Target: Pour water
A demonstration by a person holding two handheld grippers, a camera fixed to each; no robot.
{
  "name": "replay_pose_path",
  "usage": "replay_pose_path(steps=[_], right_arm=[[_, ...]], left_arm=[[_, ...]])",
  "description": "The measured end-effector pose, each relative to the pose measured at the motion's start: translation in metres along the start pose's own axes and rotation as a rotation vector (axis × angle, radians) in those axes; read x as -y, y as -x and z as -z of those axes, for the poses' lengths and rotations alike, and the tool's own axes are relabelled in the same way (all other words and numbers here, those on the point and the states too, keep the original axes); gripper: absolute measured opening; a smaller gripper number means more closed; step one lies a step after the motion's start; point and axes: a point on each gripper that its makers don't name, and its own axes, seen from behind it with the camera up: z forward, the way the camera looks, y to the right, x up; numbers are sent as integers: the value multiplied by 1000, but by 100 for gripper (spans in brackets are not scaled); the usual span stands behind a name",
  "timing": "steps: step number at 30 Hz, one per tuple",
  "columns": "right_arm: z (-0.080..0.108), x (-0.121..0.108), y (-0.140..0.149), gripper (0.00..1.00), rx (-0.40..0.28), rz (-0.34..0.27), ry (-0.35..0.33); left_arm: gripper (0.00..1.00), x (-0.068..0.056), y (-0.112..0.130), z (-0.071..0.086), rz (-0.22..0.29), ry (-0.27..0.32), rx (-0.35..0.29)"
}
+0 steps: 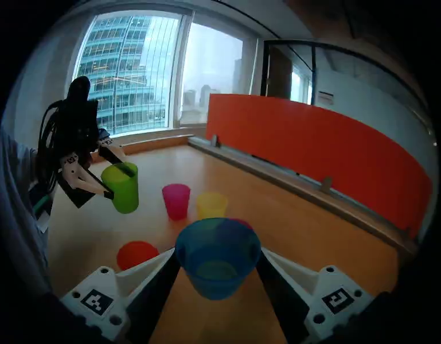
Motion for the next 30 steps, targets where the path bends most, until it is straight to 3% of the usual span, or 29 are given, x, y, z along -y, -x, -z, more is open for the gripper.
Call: replay_pose_path(steps=[21,30], right_arm=[[13,-6,-54,91,-147,-8,30],[16,-7,-70,91,-194,-24,32]], left_arm=[[87,22,-55,6,31,-47,-174],[87,28,-65,9,52,-47,-212]])
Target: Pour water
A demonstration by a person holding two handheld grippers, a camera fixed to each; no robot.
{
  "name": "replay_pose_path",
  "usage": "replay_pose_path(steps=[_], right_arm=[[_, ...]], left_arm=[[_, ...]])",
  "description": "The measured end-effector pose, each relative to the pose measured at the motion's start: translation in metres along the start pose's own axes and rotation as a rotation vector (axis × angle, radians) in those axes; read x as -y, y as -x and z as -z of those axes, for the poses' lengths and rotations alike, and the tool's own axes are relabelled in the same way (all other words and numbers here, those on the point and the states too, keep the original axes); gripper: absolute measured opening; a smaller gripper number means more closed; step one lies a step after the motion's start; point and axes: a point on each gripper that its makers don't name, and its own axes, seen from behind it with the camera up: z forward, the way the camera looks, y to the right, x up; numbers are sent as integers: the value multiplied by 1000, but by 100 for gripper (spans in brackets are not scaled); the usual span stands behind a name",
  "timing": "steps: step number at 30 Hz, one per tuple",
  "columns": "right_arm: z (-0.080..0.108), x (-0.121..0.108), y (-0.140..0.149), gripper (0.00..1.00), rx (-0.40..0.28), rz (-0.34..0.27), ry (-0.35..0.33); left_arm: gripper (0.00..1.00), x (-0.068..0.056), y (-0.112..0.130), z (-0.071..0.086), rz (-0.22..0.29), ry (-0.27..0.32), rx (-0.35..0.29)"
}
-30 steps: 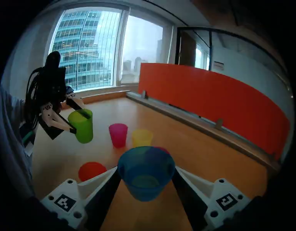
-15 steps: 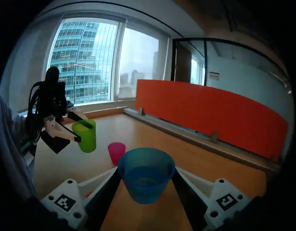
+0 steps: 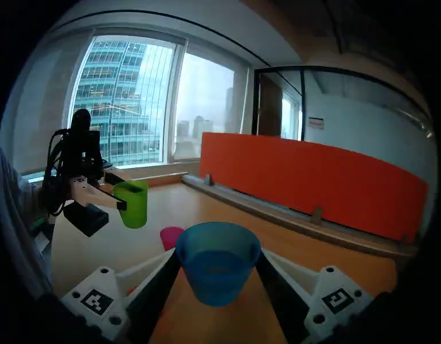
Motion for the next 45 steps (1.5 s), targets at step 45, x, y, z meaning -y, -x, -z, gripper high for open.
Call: replay_pose_path(steps=[45], right_arm=[[-1,8,-68,91,-99,136,-18]], left_arm=[[87,-29,-28,-3,-48,16,-111]])
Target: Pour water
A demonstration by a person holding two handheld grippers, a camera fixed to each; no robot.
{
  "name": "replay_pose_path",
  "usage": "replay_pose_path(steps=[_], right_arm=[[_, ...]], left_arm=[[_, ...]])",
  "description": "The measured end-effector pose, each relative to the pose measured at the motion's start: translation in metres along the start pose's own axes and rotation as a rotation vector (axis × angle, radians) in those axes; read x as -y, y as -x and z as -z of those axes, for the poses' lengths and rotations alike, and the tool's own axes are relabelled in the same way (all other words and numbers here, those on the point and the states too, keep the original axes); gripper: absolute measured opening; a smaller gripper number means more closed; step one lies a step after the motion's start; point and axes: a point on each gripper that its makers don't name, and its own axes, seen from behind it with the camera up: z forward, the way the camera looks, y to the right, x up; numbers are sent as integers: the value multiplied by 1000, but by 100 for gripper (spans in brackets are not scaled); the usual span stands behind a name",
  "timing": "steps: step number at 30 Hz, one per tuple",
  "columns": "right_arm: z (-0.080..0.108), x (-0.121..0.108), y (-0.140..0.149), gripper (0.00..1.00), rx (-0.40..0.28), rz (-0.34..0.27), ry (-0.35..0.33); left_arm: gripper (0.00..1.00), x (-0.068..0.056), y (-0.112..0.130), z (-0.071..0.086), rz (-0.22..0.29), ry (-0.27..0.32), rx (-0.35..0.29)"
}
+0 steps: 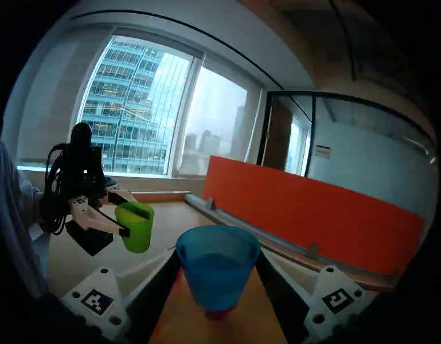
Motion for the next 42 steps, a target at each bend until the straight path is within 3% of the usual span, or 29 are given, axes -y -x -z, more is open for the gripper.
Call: replay_pose_path(steps=[13,25,42], right_arm=[[-7,-1,-27,91,-24,120,-5],[-16,1,-49,91,-31,282,1],[-32,8,-78,90,-46,452,4]], left_arm=[[87,-9,1,-8,6,23,-4],[87,-10,1,-12,7,24,-4],[87,-15,1,-15,11,36,-7]])
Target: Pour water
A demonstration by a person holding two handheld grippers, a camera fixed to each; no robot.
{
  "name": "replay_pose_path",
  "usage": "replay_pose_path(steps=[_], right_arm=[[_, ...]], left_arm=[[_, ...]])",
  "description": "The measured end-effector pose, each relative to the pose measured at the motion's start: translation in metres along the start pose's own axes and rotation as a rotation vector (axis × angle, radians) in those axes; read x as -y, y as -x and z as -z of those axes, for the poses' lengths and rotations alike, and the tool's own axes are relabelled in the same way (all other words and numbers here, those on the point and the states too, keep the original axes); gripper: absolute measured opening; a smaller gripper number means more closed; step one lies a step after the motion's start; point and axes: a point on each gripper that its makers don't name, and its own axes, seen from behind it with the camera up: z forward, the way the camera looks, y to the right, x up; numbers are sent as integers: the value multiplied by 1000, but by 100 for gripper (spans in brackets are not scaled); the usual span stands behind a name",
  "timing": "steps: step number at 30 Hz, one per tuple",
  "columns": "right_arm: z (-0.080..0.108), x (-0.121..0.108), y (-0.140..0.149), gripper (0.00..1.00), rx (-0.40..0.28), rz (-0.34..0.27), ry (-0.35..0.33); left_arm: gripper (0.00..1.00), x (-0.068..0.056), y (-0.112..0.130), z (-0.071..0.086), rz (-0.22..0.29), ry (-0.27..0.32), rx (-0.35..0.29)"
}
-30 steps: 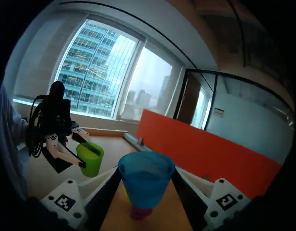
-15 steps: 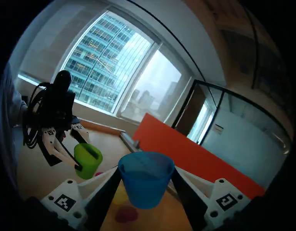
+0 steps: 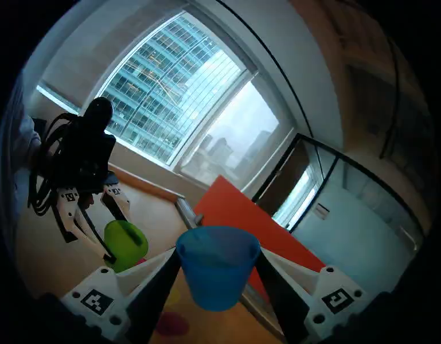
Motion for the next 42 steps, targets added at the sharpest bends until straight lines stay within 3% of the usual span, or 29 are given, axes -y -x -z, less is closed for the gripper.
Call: replay_pose_path(steps=[28,42], right_arm=[[-31,0,-31,90,-3,298,22],[-39,1,-39,90,7,408,39]], left_arm=[[87,-7,2,-6,8,25,-4],[87,-10,-2,-8,9,36,-7]])
